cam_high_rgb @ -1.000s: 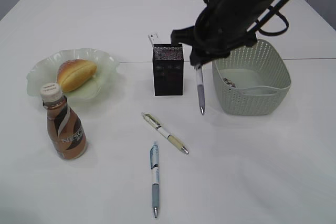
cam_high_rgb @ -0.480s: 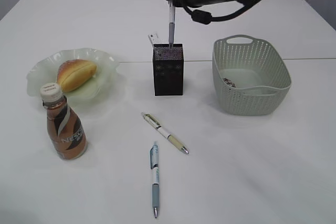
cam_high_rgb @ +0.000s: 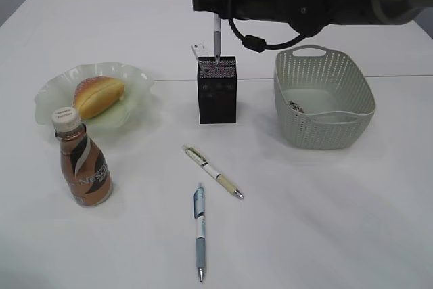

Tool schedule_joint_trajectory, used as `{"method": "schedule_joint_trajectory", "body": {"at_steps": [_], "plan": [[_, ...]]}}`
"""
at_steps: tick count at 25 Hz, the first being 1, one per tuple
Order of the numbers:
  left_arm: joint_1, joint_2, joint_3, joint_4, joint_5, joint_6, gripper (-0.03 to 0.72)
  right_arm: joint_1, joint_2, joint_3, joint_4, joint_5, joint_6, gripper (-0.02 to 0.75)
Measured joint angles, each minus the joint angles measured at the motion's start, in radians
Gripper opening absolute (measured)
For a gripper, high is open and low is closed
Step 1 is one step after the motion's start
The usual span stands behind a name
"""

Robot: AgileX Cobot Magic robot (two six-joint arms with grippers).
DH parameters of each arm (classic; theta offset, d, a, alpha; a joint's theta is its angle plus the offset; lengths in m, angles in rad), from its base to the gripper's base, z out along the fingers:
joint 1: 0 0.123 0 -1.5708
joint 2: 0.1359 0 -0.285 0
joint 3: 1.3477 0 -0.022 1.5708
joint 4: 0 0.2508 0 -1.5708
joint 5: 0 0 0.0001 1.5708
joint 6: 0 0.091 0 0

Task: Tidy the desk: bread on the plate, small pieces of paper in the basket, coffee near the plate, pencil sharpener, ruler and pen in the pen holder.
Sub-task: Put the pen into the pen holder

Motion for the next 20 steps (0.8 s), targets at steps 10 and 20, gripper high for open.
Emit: {"method": "schedule_joint_trajectory", "body": {"at_steps": [10,20], "plan": [[0.0,0.0,0.0,0.0,0.0,0.0,0.433,-0.032,0.101,-0.002,-0.038,-0.136,0.0,0.111],[0.0,0.0,0.0,0.002,0.0,0.0,0.433,-0.032,0.158,-0.003,-0.09,-0.167,0.0,0.153]]}}
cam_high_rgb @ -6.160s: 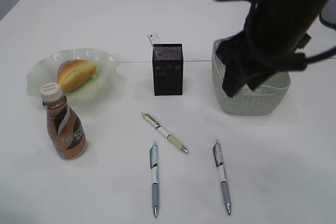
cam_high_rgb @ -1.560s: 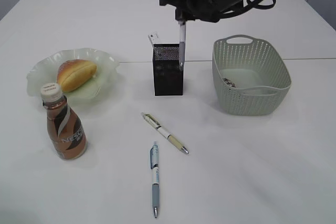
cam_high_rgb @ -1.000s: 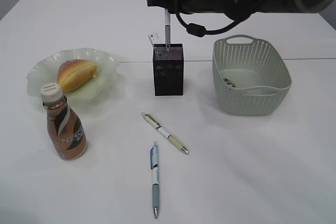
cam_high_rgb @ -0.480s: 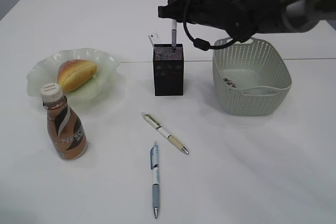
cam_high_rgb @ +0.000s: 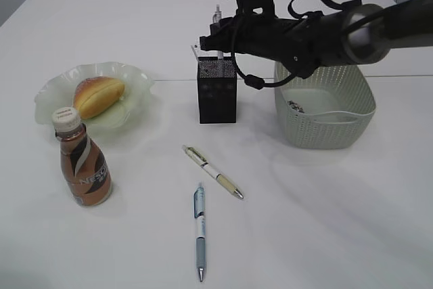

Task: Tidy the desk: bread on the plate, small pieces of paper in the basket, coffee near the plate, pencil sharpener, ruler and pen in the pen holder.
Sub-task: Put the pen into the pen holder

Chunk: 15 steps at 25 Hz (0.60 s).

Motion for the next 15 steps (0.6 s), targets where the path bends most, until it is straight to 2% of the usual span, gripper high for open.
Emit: {"method": "schedule_joint_trajectory", "body": {"at_steps": [5,6,11,15], "plan": [[0.0,0.0,0.0,0.006,0.0,0.0,0.433,0.0,0.0,0.001,-0.005,-0.002,0.0,0.354],[0.0,0.0,0.0,0.008,0.0,0.0,0.433,0.0,0.0,0.001,-0.005,-0.004,0.0,0.374],[0.0,0.0,0.0,0.01,0.0,0.0,0.433,0.0,-0.037,0.001,-0.008,0.032,0.055,0.406],[0.0,0.0,0.0,0.018,0.0,0.0,0.433,0.0,-0.145,0.001,-0.008,0.249,0.077,0.407]]}}
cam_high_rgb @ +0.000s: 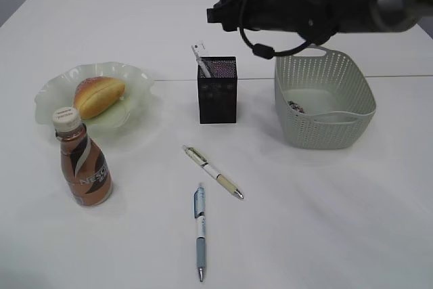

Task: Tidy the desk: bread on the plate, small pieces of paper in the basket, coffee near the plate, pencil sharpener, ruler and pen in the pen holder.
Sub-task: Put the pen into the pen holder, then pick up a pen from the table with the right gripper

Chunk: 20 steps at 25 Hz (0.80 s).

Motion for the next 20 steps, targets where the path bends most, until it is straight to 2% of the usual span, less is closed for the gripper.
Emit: {"method": "schedule_joint_trajectory", "body": {"at_steps": [5,9,15,20], "plan": [[0.0,0.0,0.0,0.004,-0.01,0.0,0.433,0.006,-0.126,0.0,0.006,0.287,-0.011,0.392],[0.0,0.0,0.0,0.004,-0.023,0.0,0.433,0.059,-0.194,0.0,0.038,0.442,-0.087,0.358],[0.0,0.0,0.0,0.004,-0.035,0.0,0.433,0.15,-0.216,0.0,0.207,0.636,-0.242,0.351],[0.0,0.0,0.0,0.004,-0.046,0.0,0.433,0.172,-0.216,-0.01,0.319,0.788,-0.318,0.347]]}}
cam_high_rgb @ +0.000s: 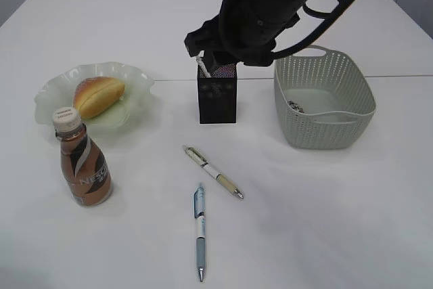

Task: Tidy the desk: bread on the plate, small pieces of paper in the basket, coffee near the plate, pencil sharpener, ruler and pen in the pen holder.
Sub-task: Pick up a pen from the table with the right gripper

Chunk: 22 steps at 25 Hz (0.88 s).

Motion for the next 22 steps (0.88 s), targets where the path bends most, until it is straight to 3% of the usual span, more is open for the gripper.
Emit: {"method": "schedule_joint_trajectory", "body": {"at_steps": [9,16,22], "plan": [[0.0,0.0,0.0,0.0,-0.002,0.0,0.433,0.0,0.191,-0.31,0.049,0.399,-0.02,0.347],[0.0,0.0,0.0,0.0,-0.002,0.0,0.433,0.018,0.379,-0.529,0.063,0.442,-0.02,0.346],[0.0,0.0,0.0,-0.002,-0.002,0.0,0.433,0.057,0.462,-0.567,0.061,0.446,-0.031,0.346]]}}
